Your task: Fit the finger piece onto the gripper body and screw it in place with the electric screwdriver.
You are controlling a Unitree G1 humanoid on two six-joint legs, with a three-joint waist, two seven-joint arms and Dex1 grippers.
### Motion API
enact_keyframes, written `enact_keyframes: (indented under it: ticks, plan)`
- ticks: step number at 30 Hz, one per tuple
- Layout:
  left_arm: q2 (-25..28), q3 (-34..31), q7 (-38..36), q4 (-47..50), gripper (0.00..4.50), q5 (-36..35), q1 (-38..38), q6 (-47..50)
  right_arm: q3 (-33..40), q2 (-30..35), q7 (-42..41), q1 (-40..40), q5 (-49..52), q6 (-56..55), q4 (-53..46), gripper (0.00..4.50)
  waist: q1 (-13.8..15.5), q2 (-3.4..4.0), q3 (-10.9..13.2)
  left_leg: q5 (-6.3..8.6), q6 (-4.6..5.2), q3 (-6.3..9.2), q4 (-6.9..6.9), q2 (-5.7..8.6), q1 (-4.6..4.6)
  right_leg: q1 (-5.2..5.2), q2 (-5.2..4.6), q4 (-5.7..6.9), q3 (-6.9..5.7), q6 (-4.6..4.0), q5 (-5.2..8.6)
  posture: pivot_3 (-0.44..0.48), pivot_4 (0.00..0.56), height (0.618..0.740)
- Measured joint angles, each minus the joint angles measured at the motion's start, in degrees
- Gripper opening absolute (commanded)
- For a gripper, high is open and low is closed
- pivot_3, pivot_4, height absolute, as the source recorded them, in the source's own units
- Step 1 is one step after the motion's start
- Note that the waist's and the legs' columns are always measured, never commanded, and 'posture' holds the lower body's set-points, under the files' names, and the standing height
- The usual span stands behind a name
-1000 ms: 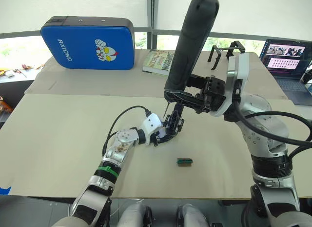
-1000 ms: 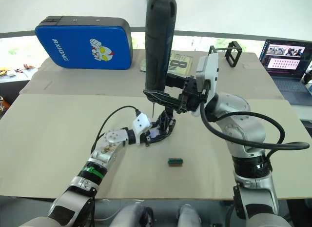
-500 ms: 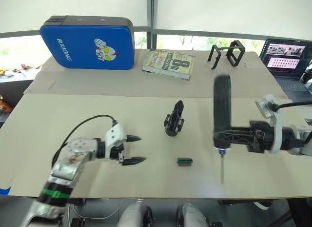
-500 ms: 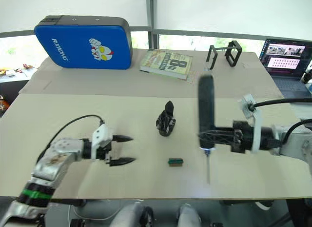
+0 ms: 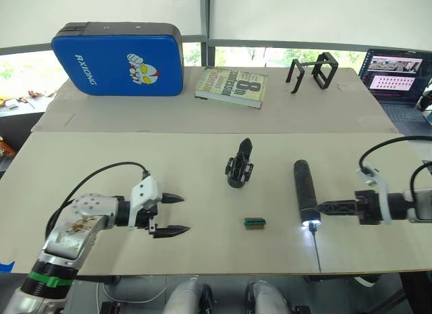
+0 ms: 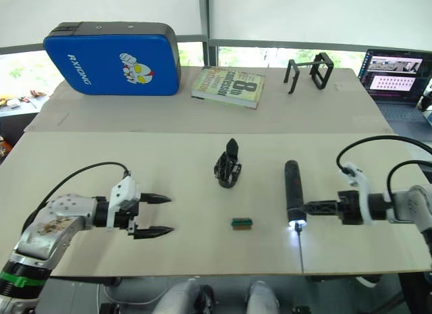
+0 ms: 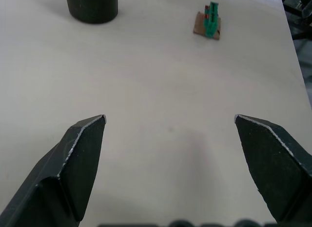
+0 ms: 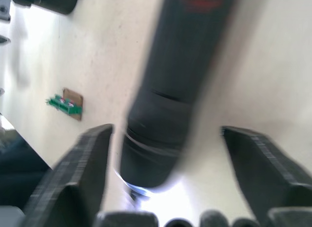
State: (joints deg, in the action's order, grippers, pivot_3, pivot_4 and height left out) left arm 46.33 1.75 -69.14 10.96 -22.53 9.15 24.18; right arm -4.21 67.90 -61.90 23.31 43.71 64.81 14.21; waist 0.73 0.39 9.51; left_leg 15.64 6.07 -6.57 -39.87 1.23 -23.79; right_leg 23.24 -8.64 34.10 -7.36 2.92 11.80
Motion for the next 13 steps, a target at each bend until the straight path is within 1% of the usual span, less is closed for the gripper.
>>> enact_keyframes:
  ticks: [2,3,4,5,6,7,8,10,13]
  plan:
    - [2.38,-2.18,-0.91,0.14,4.50,-0.95,-2.17,1.01,1.07,3.60,-5.12,-4.36,-3.82,-9.24,-0.51,4.44,0.21,0.05,0.03,0.01,-0.01,0.01,0.00,0.01,0.00,0.02,-0.01,0.01,0.02,0.08,0.05,0.000,0.150,0.740]
    - [4.57,-4.32,-1.84,0.11,4.50,-2.27,-3.89,1.88,3.30,5.61,-9.79,-7.82,-6.57,-17.72,-0.35,4.44,0.11,0.08,0.05,0.03,-0.05,-0.01,0.00,0.01,0.01,0.04,0.00,0.02,0.08,0.09,0.06,0.000,0.150,0.740]
    - [6.48,-6.31,-2.51,-0.08,4.50,-2.96,-5.14,2.54,5.47,6.28,-12.95,-8.97,-7.97,-23.79,0.88,4.44,-0.12,0.10,0.07,0.03,-0.06,-0.03,-0.01,0.01,0.03,0.04,0.03,0.03,0.14,0.10,0.07,0.000,0.150,0.740]
    - [7.76,-7.89,-2.84,-0.46,4.50,-3.45,-5.61,3.05,7.20,6.71,-14.82,-9.06,-8.94,-27.62,2.09,4.44,-0.23,0.14,0.09,0.03,-0.10,-0.05,-0.01,0.00,0.08,0.02,0.03,0.04,0.17,0.13,0.09,0.000,0.150,0.740]
    - [9.00,-9.86,-3.20,-0.55,4.50,-4.01,-5.90,3.48,9.10,7.10,-16.96,-8.84,-9.90,-32.14,4.08,4.44,-0.40,0.18,0.11,0.17,-0.40,-0.09,0.00,0.00,0.13,0.01,0.03,0.04,0.22,0.40,0.25,0.000,0.150,0.740]
    - [10.47,-12.00,-3.91,-0.79,4.50,-4.60,-6.73,3.46,10.66,7.22,-19.01,-8.20,-10.75,-36.38,6.73,4.44,-0.58,0.17,0.12,0.24,-0.54,-0.10,-0.01,-0.03,0.14,0.00,0.05,0.04,0.23,0.49,0.30,0.000,0.150,0.740]
    - [12.62,-14.87,-4.81,-2.18,4.50,-4.66,-7.94,3.28,12.69,8.15,-21.66,-7.97,-12.12,-41.73,10.79,4.44,-0.88,0.22,0.13,0.26,-0.60,-0.11,0.01,-0.06,0.25,-0.03,0.07,0.06,0.25,0.48,0.30,0.000,0.150,0.740]
    - [14.70,-18.22,-5.96,-4.57,4.50,-4.63,-9.79,2.67,14.18,9.16,-26.00,-7.90,-14.56,-49.37,16.35,4.44,-1.10,0.29,0.16,0.28,-0.64,-0.13,0.08,-0.07,0.41,-0.05,0.08,0.10,0.27,0.39,0.35,0.000,0.150,0.740]
    - [14.78,-19.51,-6.43,-5.51,4.50,-4.82,-9.84,2.31,14.29,7.74,-27.66,-5.77,-17.74,-55.70,21.73,4.44,-1.29,0.29,0.17,0.30,-0.69,-0.15,0.08,-0.11,0.52,-0.07,0.05,0.13,0.30,0.10,0.25,0.000,0.150,0.740]
